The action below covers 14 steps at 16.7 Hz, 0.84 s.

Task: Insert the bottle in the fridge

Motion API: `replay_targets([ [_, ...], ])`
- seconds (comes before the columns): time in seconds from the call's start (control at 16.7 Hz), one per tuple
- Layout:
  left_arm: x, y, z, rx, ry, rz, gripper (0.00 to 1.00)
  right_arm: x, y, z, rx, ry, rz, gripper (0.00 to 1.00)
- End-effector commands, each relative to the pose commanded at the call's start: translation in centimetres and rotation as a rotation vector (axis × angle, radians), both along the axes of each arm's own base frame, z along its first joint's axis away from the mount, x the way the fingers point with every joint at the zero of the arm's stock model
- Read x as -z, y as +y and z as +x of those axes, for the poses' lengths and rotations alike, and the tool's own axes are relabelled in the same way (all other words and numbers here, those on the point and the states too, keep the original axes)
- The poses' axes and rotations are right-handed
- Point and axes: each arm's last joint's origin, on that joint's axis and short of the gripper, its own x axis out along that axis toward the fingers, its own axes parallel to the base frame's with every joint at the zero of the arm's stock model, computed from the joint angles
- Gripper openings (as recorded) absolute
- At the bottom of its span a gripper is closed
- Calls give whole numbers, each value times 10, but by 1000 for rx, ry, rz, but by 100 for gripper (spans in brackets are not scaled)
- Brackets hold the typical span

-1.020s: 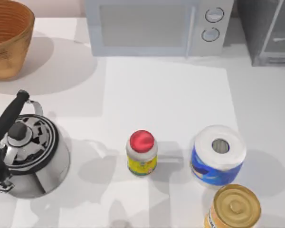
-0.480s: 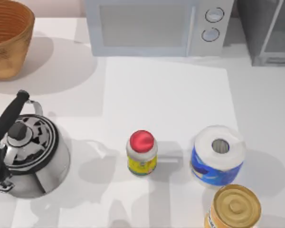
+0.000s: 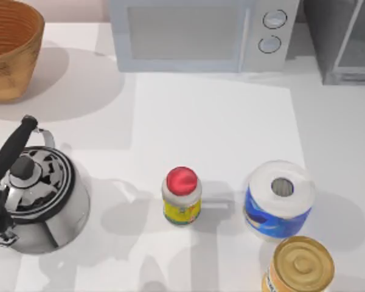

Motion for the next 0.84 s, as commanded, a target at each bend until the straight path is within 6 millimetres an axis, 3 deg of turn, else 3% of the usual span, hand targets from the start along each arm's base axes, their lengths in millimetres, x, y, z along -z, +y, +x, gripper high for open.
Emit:
replay_targets([
  [0.48,0,0,0,0,0,0,100,0,0,0,0,0,0,98],
  [0.84,0,0,0,0,0,0,100,0,0,0,0,0,0,100],
])
